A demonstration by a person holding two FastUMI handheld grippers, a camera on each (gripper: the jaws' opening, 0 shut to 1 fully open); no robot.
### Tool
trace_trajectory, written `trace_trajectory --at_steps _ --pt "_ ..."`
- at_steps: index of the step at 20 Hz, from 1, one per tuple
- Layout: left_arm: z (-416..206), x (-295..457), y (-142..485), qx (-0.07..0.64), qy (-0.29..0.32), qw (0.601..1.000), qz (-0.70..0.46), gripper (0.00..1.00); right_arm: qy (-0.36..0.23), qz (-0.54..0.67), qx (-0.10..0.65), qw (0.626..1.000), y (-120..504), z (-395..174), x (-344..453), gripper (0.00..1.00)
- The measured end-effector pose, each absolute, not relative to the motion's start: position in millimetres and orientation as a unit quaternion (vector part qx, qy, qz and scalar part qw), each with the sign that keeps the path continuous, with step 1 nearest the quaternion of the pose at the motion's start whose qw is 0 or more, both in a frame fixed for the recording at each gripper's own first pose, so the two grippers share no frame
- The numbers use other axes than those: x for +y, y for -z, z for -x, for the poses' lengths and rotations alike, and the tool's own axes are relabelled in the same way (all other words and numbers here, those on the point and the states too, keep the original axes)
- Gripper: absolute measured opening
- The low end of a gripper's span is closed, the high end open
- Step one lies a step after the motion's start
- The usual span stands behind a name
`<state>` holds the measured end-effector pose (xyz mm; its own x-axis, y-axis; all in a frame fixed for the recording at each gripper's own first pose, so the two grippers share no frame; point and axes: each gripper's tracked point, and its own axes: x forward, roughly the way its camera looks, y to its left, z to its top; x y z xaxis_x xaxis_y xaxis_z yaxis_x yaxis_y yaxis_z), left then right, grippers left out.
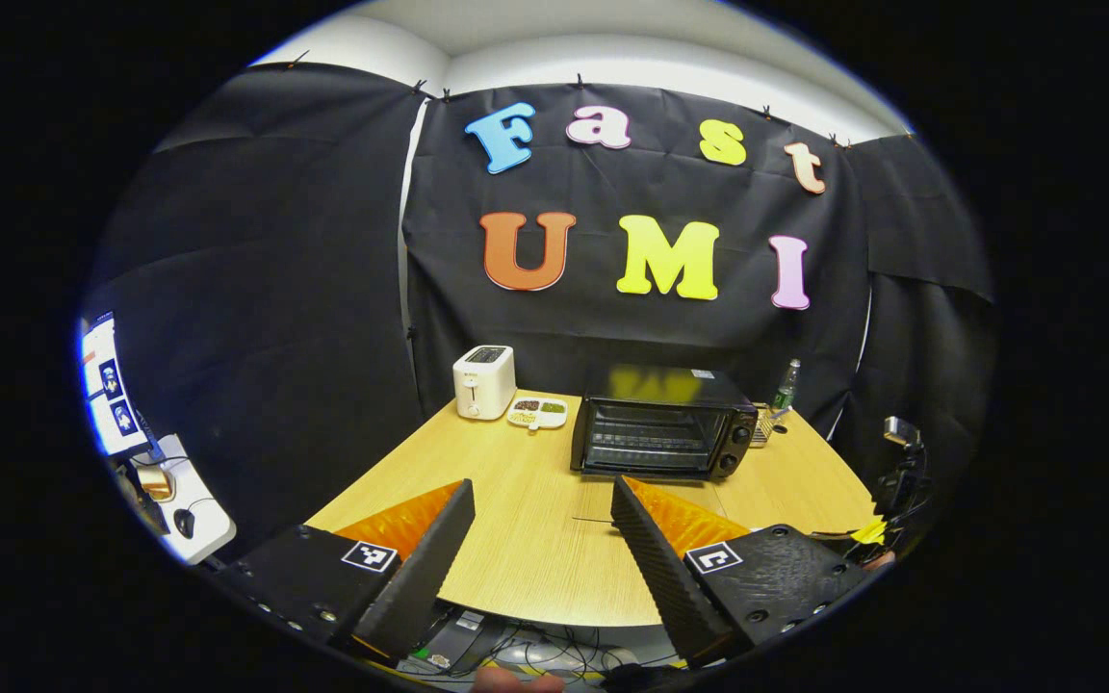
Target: Open the electric oven with the left hand, put the food in, and close the electric oven.
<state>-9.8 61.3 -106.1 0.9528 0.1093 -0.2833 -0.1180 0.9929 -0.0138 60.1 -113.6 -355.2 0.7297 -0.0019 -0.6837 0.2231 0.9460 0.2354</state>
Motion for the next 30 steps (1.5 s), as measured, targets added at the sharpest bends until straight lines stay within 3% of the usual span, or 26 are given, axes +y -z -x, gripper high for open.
trace_trajectory --at_steps 6,9,12,14,19,21,26,30 --pt "-4.2 55.5 110.5 0.161 -0.065 0.985 0.012 0.93 0.057 -0.185 0.405 0.894 395.5 -75.7 -109.0 0.89" --pt "-14.1 49.4 112.5 0.167 -0.065 0.984 0.011 0.93 0.055 -0.191 0.423 0.884 408.2 -77.1 -110.5 0.76" --pt "-23.0 40.0 111.7 0.170 -0.065 0.983 0.010 0.93 0.042 -0.205 0.434 0.876 415.5 -78.7 -109.1 0.70" --pt "-32.2 31.1 112.4 0.172 -0.066 0.983 0.013 0.93 0.033 -0.215 0.441 0.871 417.2 -80.6 -109.9 0.58" --pt "-49.9 7.8 108.8 0.168 -0.063 0.984 0.010 0.93 0.012 -0.254 0.453 0.854 413.9 -82.3 -112.2 0.14" --pt "-58.9 -1.7 110.9 0.166 -0.062 0.984 0.008 0.93 0.006 -0.269 0.454 0.849 406.3 -80.7 -116.2 0.07" --pt "-78.4 -15.8 113.1 0.168 -0.071 0.983 0.012 0.93 -0.030 -0.307 0.435 0.846 356.9 -88.0 -111.1 0.06" --pt "-85.9 -11.5 112.3 0.165 -0.100 0.981 0.011 0.93 -0.083 -0.325 0.392 0.857 312.3 -127.1 -85.7 0.07"
